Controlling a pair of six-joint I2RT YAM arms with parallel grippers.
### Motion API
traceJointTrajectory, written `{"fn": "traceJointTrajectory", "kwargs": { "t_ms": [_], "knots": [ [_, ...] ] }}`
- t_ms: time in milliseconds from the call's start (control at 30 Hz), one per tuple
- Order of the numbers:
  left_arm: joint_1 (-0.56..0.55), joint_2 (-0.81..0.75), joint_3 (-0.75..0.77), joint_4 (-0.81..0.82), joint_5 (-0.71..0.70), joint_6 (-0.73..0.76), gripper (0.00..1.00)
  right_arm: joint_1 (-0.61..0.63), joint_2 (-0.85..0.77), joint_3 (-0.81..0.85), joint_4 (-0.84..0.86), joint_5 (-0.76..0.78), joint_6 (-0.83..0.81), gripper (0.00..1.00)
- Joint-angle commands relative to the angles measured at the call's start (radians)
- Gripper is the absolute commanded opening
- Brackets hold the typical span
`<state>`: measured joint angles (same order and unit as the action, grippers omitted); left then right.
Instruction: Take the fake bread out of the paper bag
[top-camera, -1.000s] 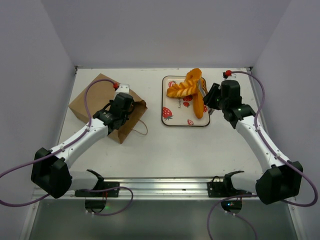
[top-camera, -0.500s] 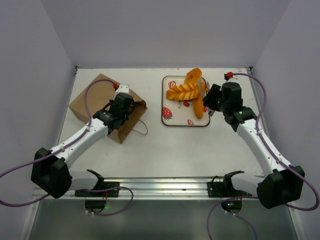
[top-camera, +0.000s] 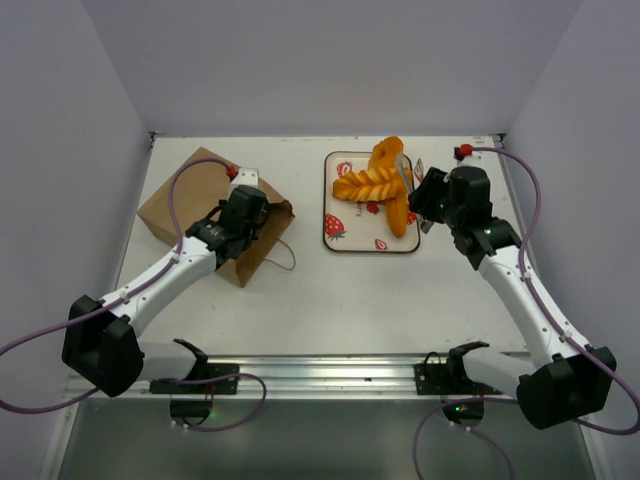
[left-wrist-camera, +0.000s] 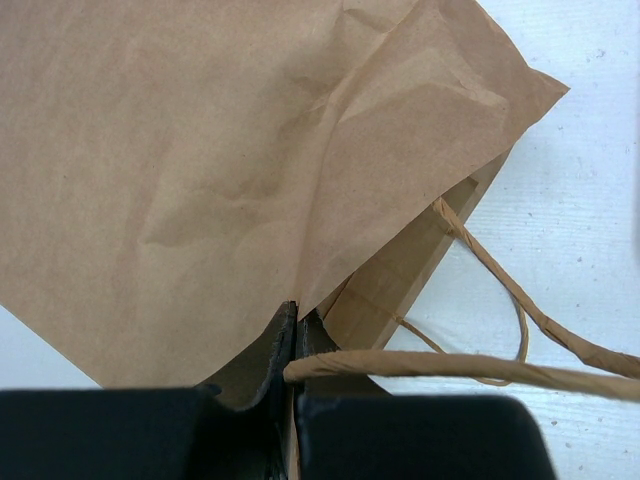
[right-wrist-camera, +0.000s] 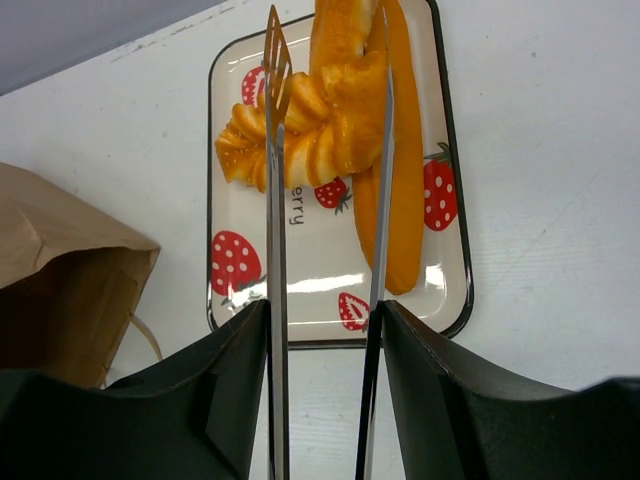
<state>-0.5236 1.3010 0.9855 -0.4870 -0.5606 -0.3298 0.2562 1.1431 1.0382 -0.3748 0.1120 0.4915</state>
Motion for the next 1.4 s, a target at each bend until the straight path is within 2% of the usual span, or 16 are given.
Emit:
{"fn": "traceJointTrajectory", "kwargs": {
  "t_ms": [0, 133, 367, 667, 867, 1000, 1367],
  "knots": [
    [0.01, -0.028, 0.022, -0.001, 0.004, -0.008, 0.0, 0.003, -0.049, 0.008, 0.007, -0.027, -0.021, 0.52],
    [0.01, -0.028, 0.024, -0.002, 0.005, -0.003, 0.0, 0.012, -0.065, 0.007, -0.029, -0.103, -0.03, 0.5],
    [0.01, -0.025, 0.027, -0.004, 0.016, 0.017, 0.0, 0.116, -0.149, -0.061, -0.033, -0.107, 0.001, 0.49],
    [0.008, -0.032, 0.024, 0.01, 0.109, 0.072, 0.0, 0.386, -0.181, -0.167, 0.049, -0.049, 0.081, 0.48],
    [0.008, -0.023, 0.027, 0.03, 0.244, 0.135, 0.0, 0.489, -0.158, -0.225, 0.154, -0.089, 0.062, 0.48],
    [0.008, -0.006, 0.033, 0.027, 0.287, 0.166, 0.0, 0.523, -0.131, -0.219, 0.185, -0.098, 0.032, 0.47],
    [0.008, -0.04, 0.03, 0.021, 0.28, 0.184, 0.0, 0.546, 0.007, -0.198, 0.31, -0.153, 0.009, 0.4]
  ]
}}
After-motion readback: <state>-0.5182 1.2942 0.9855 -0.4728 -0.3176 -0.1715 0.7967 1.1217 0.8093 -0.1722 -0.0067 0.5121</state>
